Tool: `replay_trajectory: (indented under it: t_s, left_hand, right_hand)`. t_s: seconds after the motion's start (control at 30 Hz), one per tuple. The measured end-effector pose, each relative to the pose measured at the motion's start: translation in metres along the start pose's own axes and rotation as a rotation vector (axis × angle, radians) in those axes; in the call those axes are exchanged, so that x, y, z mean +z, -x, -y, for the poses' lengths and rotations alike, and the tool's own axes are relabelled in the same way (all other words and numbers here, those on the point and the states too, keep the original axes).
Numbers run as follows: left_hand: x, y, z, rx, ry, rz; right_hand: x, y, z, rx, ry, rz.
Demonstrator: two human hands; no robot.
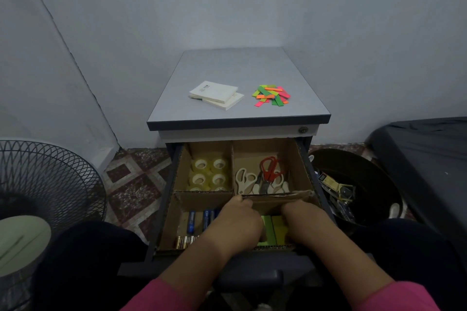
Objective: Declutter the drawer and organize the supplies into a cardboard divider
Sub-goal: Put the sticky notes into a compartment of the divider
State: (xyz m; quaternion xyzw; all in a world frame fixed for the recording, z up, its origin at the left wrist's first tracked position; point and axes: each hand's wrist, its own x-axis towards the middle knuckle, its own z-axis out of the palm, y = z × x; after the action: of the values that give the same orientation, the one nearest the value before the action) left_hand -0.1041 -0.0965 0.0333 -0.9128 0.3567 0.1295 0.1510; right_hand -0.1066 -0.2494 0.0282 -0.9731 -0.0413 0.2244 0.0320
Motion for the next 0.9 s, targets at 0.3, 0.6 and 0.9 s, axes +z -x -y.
replay_trajectory:
  t_s: [0.3,0.6,0.9]
  left_hand:
    - [-0.007,0.008,0.021,-0.010,0.632,-0.176]
    - [-0.064,0.015,0.097,-0.339,1.125,-0.722]
    - [-0.079,-0.034,0.204,-0.828,1.064,-0.886]
  right_hand:
    - [-0.043,0.008,0.010,0.021,-0.160,0.014]
    - [-0.121,0.002,0.045,-0.101,-0.501,-0.287]
    - [-0.168,-0.077,0.096,-0.112,-0.607,-0.699]
